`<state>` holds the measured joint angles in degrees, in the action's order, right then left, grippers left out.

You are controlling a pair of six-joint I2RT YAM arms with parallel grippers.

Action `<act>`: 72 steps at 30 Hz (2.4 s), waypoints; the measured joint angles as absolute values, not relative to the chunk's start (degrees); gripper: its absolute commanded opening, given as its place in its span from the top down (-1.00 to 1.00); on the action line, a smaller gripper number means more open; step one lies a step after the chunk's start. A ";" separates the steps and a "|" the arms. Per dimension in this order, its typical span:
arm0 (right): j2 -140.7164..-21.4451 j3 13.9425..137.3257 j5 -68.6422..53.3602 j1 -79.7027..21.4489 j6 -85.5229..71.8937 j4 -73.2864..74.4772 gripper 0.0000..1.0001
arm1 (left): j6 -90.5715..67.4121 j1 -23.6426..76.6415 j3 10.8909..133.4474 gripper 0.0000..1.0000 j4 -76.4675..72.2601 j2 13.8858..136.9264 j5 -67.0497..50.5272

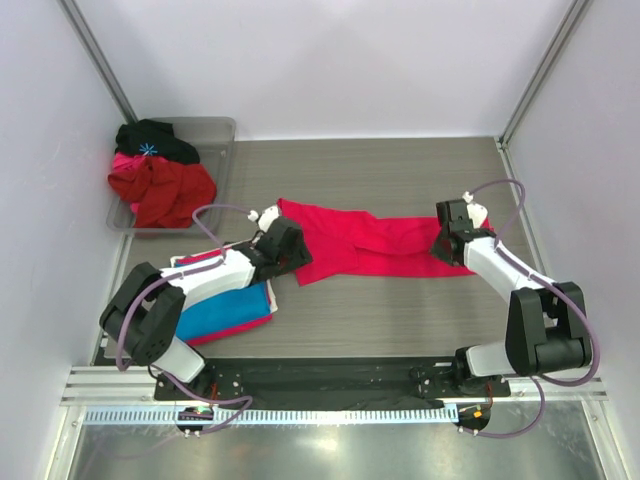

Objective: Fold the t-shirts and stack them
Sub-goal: Fold the tshirt

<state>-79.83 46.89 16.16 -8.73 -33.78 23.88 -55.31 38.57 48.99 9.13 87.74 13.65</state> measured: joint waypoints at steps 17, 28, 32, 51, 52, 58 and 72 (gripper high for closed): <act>-87.90 45.47 21.87 -8.91 -35.73 23.81 0.89 | -64.62 35.55 60.38 0.03 6.61 104.95 17.28; -89.65 46.57 19.49 -35.55 -39.42 20.32 0.81 | -57.14 28.88 92.73 0.08 12.95 126.72 13.63; -94.02 51.81 14.31 -49.41 -42.19 19.05 0.73 | -52.80 26.83 113.97 0.08 17.12 139.31 10.11; -87.22 60.88 -3.57 -17.28 -33.76 17.93 -0.35 | -54.46 17.78 114.08 -0.40 4.10 142.65 -9.06; -89.97 63.16 -5.13 -15.94 -33.26 17.76 -0.39 | -53.95 17.93 110.89 -0.40 3.86 140.42 -8.97; -103.53 74.98 -10.68 -9.96 -31.57 16.25 -0.32 | -53.49 18.59 94.11 -0.28 3.84 127.66 -7.81; -131.24 98.24 -22.48 -4.58 -30.50 13.61 -0.01 | -54.39 23.14 82.24 -0.08 2.83 121.67 -5.23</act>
